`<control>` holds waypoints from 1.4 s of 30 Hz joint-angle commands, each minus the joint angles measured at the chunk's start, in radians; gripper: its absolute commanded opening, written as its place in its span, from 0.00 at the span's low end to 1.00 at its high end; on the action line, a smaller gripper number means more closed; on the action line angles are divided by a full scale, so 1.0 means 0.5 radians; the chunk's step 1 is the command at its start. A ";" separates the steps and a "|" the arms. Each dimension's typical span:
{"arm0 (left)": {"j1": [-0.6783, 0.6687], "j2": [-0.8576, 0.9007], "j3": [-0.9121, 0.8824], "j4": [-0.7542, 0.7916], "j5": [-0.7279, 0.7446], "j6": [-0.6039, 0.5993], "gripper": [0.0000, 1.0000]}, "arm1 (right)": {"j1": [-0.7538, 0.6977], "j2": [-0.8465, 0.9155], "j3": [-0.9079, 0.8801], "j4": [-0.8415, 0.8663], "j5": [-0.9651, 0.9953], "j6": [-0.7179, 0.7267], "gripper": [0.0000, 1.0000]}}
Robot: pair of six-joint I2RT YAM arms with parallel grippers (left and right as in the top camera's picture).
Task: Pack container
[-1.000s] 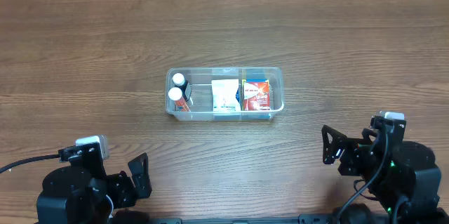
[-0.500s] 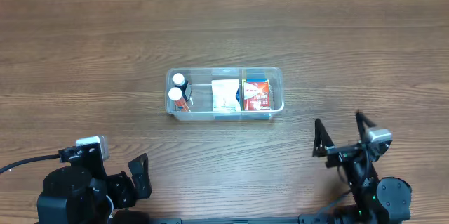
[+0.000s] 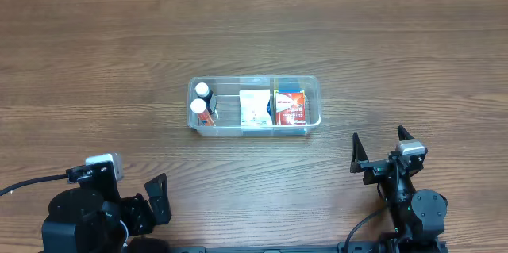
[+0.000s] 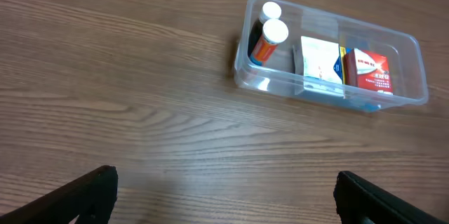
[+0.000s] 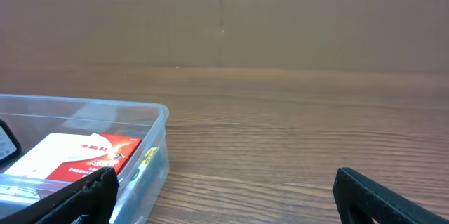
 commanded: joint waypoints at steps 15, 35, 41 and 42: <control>0.079 -0.325 -0.421 0.404 -0.228 0.271 1.00 | -0.007 -0.018 -0.004 0.016 -0.005 -0.009 1.00; 0.096 -1.094 -2.316 2.628 0.034 0.737 1.00 | -0.007 -0.018 -0.004 0.016 -0.004 -0.009 1.00; 0.096 -1.094 -2.316 2.628 0.034 0.737 1.00 | -0.007 -0.018 -0.004 0.016 -0.004 -0.009 1.00; 0.096 -1.094 -2.316 2.628 0.034 0.737 1.00 | -0.007 -0.018 -0.004 0.016 -0.005 -0.009 1.00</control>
